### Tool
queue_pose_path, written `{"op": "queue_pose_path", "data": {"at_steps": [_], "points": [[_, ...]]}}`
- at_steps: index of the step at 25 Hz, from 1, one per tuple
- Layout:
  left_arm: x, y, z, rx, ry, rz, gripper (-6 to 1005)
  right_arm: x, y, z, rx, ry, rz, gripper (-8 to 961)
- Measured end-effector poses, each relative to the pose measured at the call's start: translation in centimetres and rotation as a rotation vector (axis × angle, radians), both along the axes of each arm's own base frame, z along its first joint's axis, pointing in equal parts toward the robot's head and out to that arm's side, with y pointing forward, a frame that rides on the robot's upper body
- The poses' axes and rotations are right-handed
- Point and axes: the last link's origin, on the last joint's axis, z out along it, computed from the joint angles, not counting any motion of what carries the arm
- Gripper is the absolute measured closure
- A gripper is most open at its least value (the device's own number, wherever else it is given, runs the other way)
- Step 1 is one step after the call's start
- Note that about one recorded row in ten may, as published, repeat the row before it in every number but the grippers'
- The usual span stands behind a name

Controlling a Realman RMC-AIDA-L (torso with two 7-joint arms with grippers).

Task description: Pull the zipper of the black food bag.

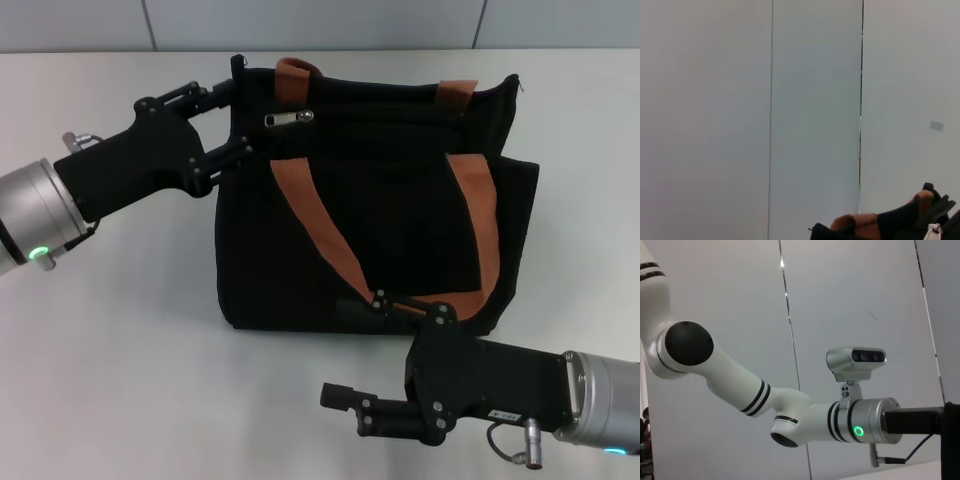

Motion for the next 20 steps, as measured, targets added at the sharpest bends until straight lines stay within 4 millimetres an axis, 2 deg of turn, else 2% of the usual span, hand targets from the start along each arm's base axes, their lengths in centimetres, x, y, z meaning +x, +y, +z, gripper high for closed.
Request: {"op": "queue_pose_path", "data": {"at_steps": [7, 12, 18, 20], "points": [[-0.2, -0.7, -0.3, -0.004, -0.011, -0.007, 362, -0.1, 0.4, 0.1, 0.012, 0.000, 0.002, 190], [0.0, -0.8, -0.5, -0.008, -0.020, -0.019, 587, -0.1, 0.4, 0.1, 0.016, 0.002, -0.006, 191], [0.7, -1.2, -0.7, 0.012, -0.080, -0.054, 789, 0.1, 0.3, 0.7, 0.052, 0.047, -0.044, 191], [0.9, -1.2, -0.6, 0.017, -0.109, -0.055, 975, 0.2, 0.3, 1.0, 0.070, 0.067, -0.062, 190]]}}
